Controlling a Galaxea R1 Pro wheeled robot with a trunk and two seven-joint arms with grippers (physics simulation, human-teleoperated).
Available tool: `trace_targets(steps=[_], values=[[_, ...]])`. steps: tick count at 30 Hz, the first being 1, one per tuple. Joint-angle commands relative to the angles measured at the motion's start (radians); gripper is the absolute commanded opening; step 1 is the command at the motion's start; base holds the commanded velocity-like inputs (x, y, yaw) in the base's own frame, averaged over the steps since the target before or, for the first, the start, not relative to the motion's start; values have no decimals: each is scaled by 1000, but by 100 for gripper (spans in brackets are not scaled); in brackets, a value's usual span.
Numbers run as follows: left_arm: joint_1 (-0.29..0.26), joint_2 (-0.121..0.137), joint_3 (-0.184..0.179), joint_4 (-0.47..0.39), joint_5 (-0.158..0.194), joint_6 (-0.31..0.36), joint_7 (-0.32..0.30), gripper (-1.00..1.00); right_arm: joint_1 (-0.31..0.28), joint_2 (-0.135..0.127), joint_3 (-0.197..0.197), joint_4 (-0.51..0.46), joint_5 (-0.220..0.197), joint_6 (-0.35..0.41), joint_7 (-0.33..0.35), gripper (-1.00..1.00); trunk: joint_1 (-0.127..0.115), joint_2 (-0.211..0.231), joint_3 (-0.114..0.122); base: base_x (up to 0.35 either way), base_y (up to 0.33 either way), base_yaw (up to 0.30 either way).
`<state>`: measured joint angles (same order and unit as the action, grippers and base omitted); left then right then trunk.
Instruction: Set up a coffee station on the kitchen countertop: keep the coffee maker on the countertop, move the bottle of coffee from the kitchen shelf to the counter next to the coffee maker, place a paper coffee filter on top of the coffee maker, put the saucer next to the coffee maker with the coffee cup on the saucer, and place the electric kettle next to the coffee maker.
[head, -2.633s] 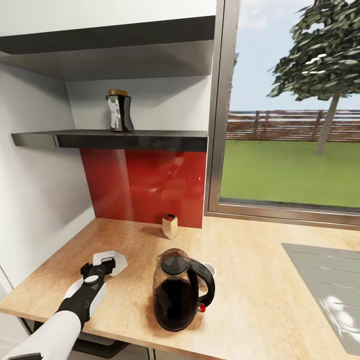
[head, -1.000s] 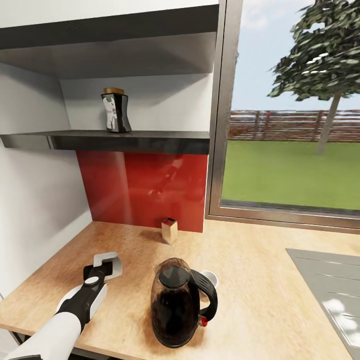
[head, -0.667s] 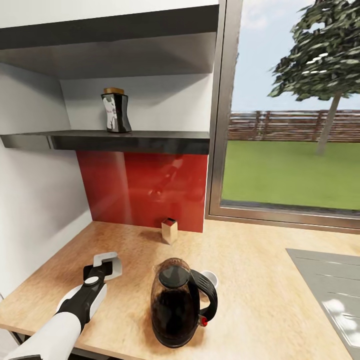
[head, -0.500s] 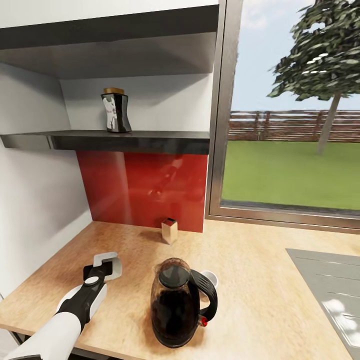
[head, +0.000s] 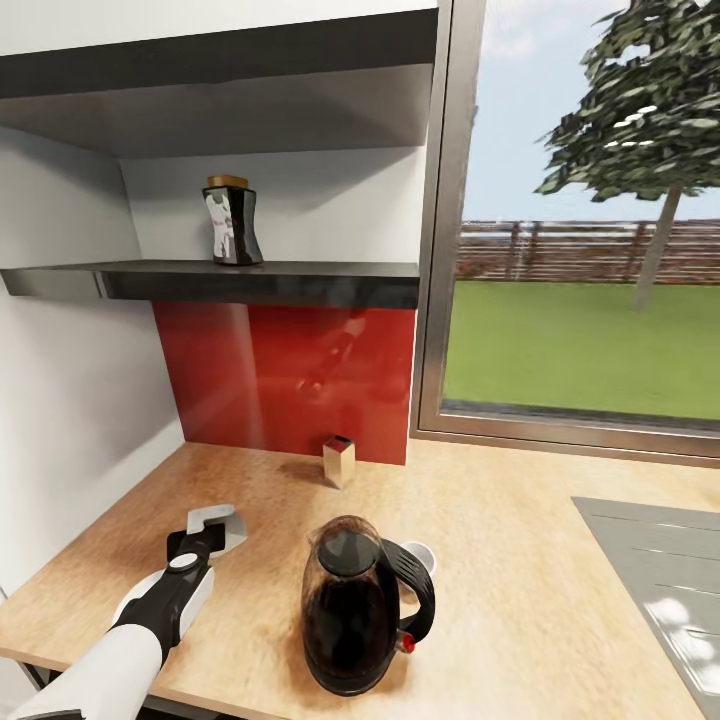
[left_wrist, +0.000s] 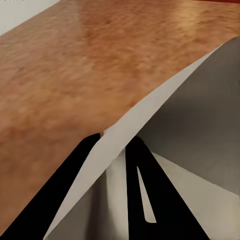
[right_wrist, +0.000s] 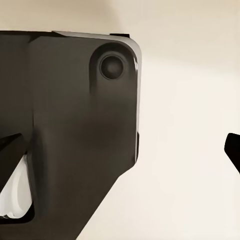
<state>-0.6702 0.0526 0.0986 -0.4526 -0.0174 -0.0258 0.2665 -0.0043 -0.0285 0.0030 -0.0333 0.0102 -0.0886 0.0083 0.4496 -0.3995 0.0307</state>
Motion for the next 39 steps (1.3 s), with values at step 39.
trace_targets(steps=[39], values=[[-20, 1, 4, -55, 3, 47, -11, -100, 0, 9, -1, -9, -1, -5, -1, 100, 0, 0, 0, 0, 0, 0]])
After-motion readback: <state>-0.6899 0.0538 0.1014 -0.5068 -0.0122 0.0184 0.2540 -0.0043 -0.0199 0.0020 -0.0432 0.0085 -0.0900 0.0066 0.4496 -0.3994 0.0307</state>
